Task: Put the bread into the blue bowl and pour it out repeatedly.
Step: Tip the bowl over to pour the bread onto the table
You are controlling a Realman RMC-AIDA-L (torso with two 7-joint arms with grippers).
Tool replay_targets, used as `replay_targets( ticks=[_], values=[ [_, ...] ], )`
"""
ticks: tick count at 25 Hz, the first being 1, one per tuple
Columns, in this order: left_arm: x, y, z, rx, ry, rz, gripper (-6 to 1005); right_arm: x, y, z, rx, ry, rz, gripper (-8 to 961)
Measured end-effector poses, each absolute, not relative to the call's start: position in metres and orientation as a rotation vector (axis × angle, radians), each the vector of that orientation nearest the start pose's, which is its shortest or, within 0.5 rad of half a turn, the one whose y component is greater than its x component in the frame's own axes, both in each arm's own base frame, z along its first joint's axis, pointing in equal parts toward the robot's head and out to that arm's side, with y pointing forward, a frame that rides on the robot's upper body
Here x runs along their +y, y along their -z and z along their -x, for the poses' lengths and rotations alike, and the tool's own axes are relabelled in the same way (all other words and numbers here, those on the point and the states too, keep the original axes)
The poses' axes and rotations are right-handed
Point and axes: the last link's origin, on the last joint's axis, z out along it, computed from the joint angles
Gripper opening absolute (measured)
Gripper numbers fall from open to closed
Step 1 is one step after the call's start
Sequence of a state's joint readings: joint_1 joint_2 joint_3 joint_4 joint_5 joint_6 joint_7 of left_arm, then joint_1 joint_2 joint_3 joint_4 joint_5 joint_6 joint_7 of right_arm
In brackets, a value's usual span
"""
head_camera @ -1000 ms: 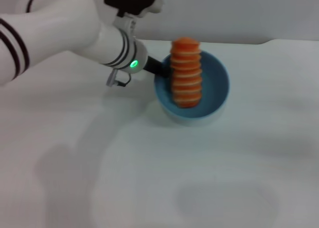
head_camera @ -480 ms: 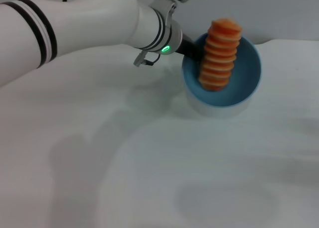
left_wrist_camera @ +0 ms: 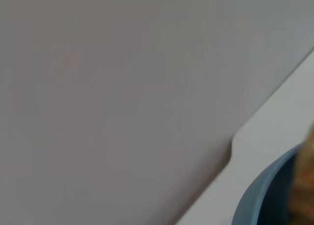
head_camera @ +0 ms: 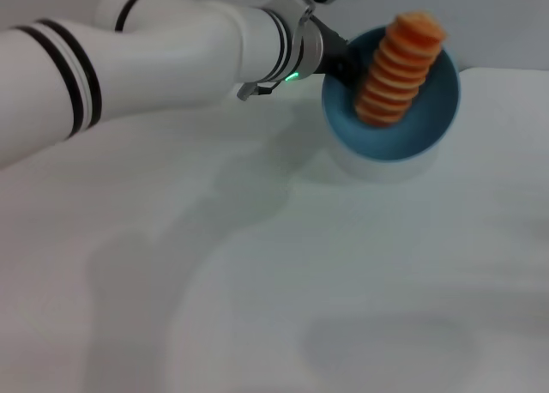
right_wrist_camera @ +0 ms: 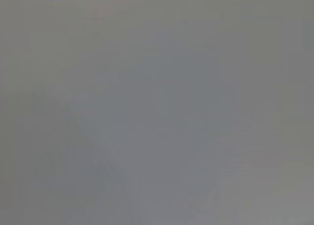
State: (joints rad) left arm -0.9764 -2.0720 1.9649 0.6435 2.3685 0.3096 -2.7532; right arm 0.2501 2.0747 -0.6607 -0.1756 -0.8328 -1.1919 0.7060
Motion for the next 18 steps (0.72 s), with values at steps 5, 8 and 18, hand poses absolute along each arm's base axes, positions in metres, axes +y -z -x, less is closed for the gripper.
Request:
replay_targets(
  ticks=[5,8,18],
  values=[
    [0.4488,0.1165,0.1182,-0.345,0.058,2.332,-2,0.2654,-0.0397,-0.4084,0.887,-0.81,1.389,534],
    [0.448,0.1173,0.1188,-0.333,0.071,2.327,-2,0.2669,-0.0392,-0.4074,0.887,-0.813,1.391,533],
    [0.448,0.1167,0.1198,-0.337,0.088,2.318,-1,0.2732,-0.0395,-0.4043,0.881,-0.818,1.399,530]
  ],
)
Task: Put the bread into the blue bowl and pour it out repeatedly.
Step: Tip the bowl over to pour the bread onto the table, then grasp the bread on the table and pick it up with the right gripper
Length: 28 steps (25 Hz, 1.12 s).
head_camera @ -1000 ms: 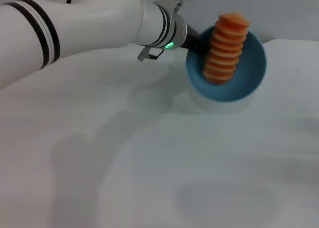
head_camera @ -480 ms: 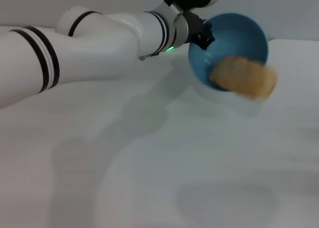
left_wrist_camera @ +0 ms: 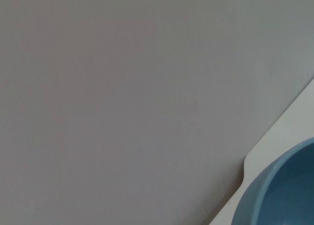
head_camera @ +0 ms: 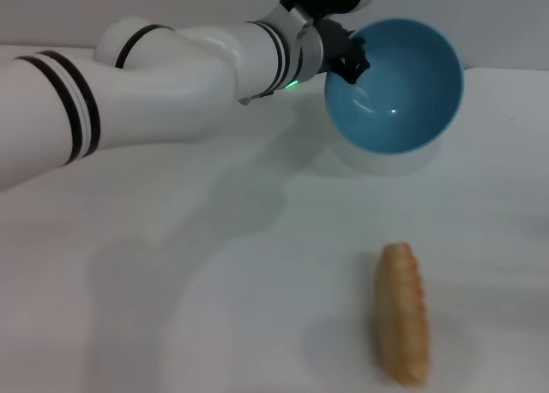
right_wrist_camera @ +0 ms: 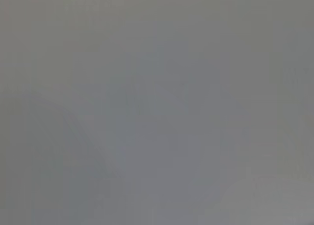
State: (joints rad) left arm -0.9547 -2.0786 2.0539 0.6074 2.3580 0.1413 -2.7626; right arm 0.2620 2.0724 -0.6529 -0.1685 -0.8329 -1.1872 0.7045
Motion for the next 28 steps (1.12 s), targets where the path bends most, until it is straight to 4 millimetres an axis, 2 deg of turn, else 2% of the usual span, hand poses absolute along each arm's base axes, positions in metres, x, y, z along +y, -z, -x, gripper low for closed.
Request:
replay_targets(
  ticks=[4,8,11,16,19,20,21,25,28],
  values=[
    [0.447,0.115,0.12,-0.346,0.122,2.305,-1,0.275,-0.037,-0.402,0.886,-0.825,1.418,529],
    [0.456,0.105,0.12,-0.437,0.154,2.27,-2,0.28,-0.031,-0.395,0.888,-0.835,1.475,528],
    [0.463,0.097,0.124,-0.529,0.136,2.253,-2,0.287,-0.021,-0.385,0.898,-0.852,1.58,527],
    [0.471,0.084,0.137,-0.711,0.075,2.231,-1,0.304,-0.014,-0.364,1.047,-0.894,1.84,526],
    [0.472,0.08,0.148,-0.781,0.05,2.216,-1,0.312,-0.017,-0.355,1.173,-0.763,2.026,525],
    [0.471,0.08,0.15,-0.792,0.043,2.215,-1,0.316,-0.02,-0.351,1.284,-0.641,2.104,525],
    [0.471,0.08,0.152,-0.799,0.037,2.215,-1,0.316,-0.02,-0.351,1.284,-0.641,2.104,524],
    [0.467,0.082,0.162,-0.828,0.012,2.212,-1,0.318,-0.02,-0.341,1.552,-0.389,2.201,523],
    [0.465,0.083,0.164,-0.849,0.014,2.208,-2,0.319,-0.019,-0.33,1.62,-0.345,2.258,522]
  ],
)
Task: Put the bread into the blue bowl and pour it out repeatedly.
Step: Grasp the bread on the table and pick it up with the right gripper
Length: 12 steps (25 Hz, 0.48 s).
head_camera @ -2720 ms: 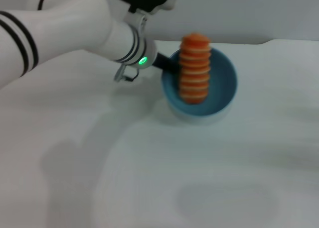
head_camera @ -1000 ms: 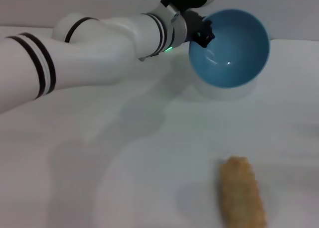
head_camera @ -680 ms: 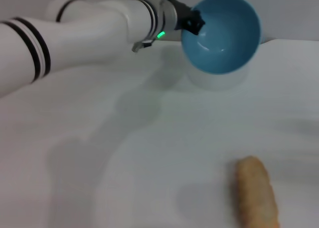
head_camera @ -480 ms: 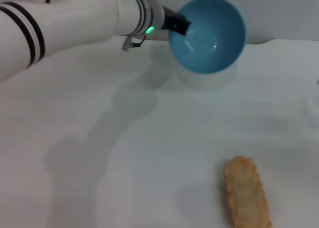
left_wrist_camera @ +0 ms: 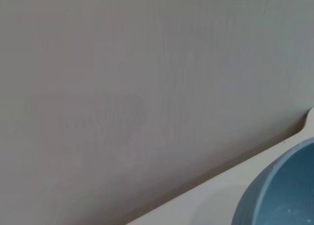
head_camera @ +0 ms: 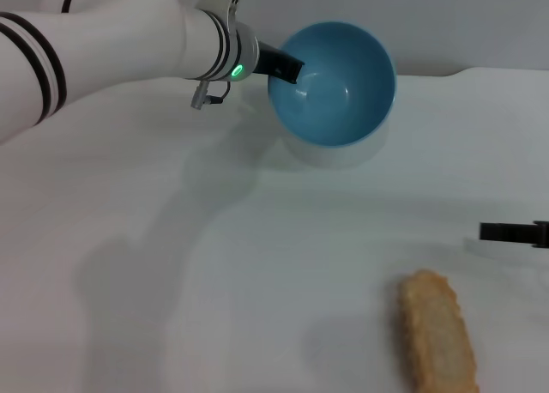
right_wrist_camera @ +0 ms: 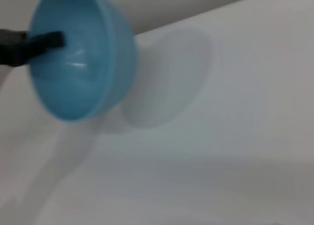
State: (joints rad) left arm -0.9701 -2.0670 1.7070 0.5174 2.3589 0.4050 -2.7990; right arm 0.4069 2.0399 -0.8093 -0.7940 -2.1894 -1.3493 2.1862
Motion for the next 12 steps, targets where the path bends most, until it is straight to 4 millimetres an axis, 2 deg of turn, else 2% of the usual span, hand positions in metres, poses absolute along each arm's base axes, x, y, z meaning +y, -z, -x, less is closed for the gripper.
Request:
replay_targets(
  ticks=[4,12],
  values=[
    [0.465,0.083,0.166,-0.866,0.019,2.201,-2,0.324,-0.012,-0.317,1.597,-0.354,2.326,521],
    [0.466,0.082,0.167,-0.882,0.03,2.187,-2,0.32,0.001,-0.309,1.699,-0.314,2.373,519]
  ],
)
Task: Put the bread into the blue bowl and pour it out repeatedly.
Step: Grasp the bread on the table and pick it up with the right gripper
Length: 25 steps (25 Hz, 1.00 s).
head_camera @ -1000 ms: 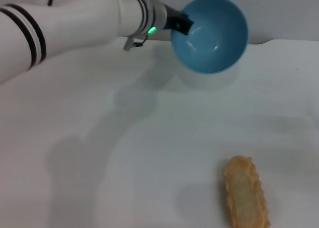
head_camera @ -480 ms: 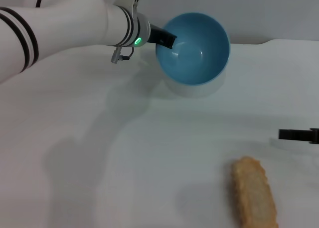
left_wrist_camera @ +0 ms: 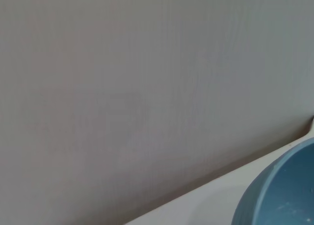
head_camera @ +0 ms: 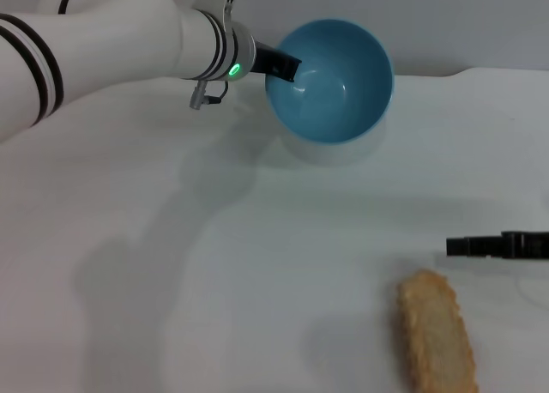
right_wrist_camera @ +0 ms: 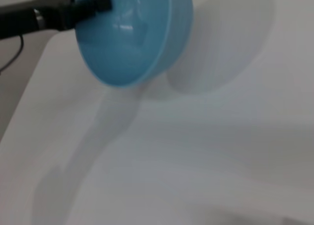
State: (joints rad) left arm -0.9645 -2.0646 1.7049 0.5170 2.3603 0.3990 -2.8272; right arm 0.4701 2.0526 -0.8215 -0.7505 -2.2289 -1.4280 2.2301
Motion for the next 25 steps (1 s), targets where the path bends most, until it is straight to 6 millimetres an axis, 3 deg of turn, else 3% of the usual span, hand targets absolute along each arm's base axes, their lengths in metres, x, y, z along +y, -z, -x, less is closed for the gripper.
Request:
replay_targets(
  ticks=[8,16,25],
  values=[
    [0.466,0.081,0.168,-0.878,0.03,2.184,-2,0.312,0.008,-0.313,1.811,-0.203,2.348,517],
    [0.466,0.08,0.17,-0.878,0.026,2.182,-1,0.315,0.03,-0.306,1.839,-0.091,2.409,515],
    [0.465,0.08,0.173,-0.879,0.024,2.182,-1,0.312,0.027,-0.309,1.914,-0.08,2.365,512]
  ],
)
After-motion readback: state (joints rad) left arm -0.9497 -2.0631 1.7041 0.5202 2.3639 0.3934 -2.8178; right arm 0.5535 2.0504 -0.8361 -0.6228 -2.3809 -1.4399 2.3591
